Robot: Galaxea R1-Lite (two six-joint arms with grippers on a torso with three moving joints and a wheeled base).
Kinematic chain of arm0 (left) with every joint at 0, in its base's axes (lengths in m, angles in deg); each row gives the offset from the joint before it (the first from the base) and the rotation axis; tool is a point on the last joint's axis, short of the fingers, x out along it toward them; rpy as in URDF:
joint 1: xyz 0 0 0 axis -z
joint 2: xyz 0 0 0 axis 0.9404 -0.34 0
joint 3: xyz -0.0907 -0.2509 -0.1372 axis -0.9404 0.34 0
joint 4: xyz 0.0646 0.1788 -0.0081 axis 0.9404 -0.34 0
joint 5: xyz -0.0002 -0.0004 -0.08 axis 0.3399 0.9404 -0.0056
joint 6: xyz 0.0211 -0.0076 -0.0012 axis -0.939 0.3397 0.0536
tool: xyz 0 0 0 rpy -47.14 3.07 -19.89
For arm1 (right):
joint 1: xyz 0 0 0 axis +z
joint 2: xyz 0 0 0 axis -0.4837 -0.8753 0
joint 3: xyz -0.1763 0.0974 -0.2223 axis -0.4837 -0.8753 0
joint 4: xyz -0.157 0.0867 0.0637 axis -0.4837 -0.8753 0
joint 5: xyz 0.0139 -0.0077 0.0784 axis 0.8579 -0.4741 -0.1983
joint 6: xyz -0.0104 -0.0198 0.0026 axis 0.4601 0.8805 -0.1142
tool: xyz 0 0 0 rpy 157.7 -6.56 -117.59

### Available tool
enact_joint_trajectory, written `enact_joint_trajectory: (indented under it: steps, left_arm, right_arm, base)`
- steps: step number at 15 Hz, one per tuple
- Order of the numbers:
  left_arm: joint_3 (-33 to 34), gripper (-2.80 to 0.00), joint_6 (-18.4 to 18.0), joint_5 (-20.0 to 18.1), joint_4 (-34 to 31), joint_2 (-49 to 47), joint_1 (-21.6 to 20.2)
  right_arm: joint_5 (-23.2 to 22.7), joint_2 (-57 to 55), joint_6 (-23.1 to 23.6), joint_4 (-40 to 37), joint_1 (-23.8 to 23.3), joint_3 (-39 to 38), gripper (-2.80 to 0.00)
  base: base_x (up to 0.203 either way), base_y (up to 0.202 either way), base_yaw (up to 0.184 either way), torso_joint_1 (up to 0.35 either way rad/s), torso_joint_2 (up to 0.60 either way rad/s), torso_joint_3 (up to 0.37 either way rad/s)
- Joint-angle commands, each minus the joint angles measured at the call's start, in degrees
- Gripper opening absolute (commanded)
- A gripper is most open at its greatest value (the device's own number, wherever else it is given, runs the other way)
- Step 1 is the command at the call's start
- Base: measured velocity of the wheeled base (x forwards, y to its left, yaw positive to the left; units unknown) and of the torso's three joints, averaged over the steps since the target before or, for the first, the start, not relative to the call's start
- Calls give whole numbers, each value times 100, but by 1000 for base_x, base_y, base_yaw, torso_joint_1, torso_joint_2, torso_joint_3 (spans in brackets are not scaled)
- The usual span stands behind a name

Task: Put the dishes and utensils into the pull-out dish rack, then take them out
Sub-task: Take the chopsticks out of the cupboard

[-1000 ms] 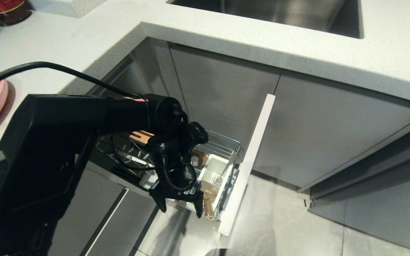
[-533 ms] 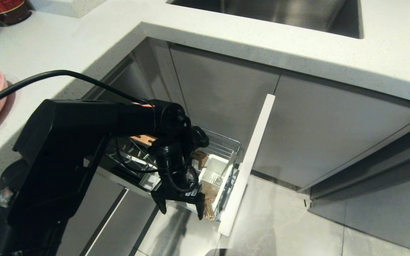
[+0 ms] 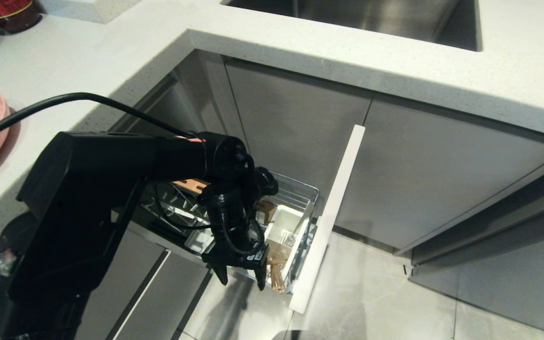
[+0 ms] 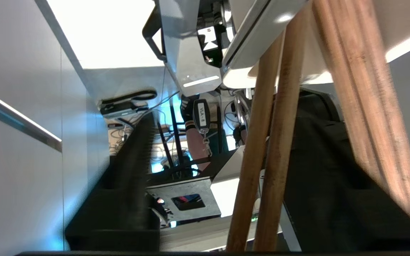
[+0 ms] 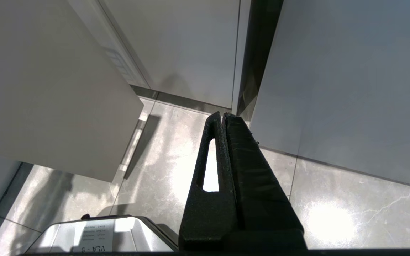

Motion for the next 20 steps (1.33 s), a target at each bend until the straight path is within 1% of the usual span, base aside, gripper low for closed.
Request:
enact_joint_trajectory:
  steps: [1, 3, 11, 13, 16, 20]
  left_arm:
    - [4, -280, 46, -88, 180, 88, 48]
    - [4, -280, 69, -148, 220, 120, 61]
    - [5, -280, 78, -153, 171, 175, 132]
    - [6, -280, 71, -145, 40, 223, 140]
    - [14, -280, 47, -145, -303, 642, 214]
    - [14, -280, 56, -145, -598, 1186, 348]
  right_arm:
    - [0, 24, -3, 2, 0, 0, -280]
    - [0, 24, -3, 2, 0, 0, -280]
    - [0, 24, -3, 2, 0, 0, -280]
    - [0, 24, -3, 2, 0, 0, -280]
    - [0, 24, -3, 2, 0, 0, -280]
    - [0, 24, -3, 2, 0, 0, -280]
  base:
    - [0, 0, 0, 0, 0, 0]
    - [0, 0, 0, 0, 0, 0]
    - [0, 0, 0, 0, 0, 0]
    - [0, 0, 0, 0, 0, 0]
    - [0, 0, 0, 0, 0, 0]
    - [0, 0, 0, 0, 0, 0]
